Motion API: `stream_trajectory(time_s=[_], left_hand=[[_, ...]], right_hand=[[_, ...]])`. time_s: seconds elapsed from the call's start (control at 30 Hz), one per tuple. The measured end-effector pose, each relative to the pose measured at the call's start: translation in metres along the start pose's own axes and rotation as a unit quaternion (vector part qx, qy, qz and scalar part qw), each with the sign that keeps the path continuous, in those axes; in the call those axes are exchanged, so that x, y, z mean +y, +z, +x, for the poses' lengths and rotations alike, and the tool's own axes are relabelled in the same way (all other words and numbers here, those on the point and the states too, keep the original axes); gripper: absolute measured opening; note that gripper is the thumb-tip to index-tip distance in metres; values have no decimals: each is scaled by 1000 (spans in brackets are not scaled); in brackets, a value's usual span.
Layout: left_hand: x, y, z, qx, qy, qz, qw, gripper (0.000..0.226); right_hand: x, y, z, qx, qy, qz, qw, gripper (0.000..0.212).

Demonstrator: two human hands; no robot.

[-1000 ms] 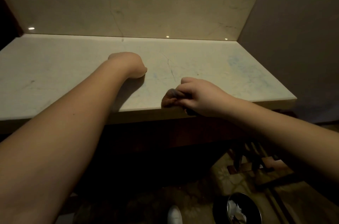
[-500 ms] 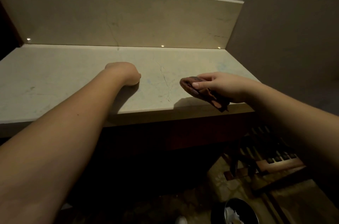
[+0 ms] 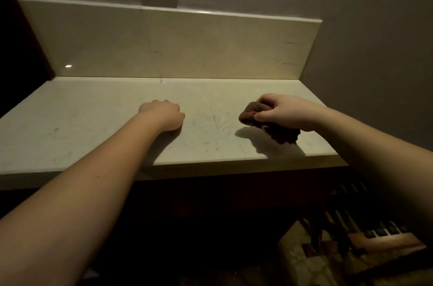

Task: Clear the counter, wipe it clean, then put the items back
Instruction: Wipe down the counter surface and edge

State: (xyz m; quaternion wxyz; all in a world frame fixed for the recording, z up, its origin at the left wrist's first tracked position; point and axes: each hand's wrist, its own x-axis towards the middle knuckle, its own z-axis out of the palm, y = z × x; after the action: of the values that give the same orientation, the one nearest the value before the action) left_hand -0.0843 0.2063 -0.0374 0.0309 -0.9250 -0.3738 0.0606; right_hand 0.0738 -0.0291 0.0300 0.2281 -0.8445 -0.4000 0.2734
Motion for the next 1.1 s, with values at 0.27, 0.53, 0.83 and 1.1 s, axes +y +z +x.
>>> stream_trajectory(time_s=[0.27, 0.53, 0.83, 1.1], left_hand=[[3, 3, 1, 8, -16, -3, 1000, 46], [3, 1, 5, -10, -31, -13, 999, 46], [11, 4, 10, -35, -59, -59, 996, 44], [35, 0, 7, 29, -66, -105, 992, 39]], right_hand=[[-7, 1, 45, 145, -204, -355, 901, 33], [6, 17, 66, 49, -274, -382, 882, 34], [23, 22, 69, 40, -220, -179, 958, 36], [13, 20, 78, 22, -210, -212, 954, 41]])
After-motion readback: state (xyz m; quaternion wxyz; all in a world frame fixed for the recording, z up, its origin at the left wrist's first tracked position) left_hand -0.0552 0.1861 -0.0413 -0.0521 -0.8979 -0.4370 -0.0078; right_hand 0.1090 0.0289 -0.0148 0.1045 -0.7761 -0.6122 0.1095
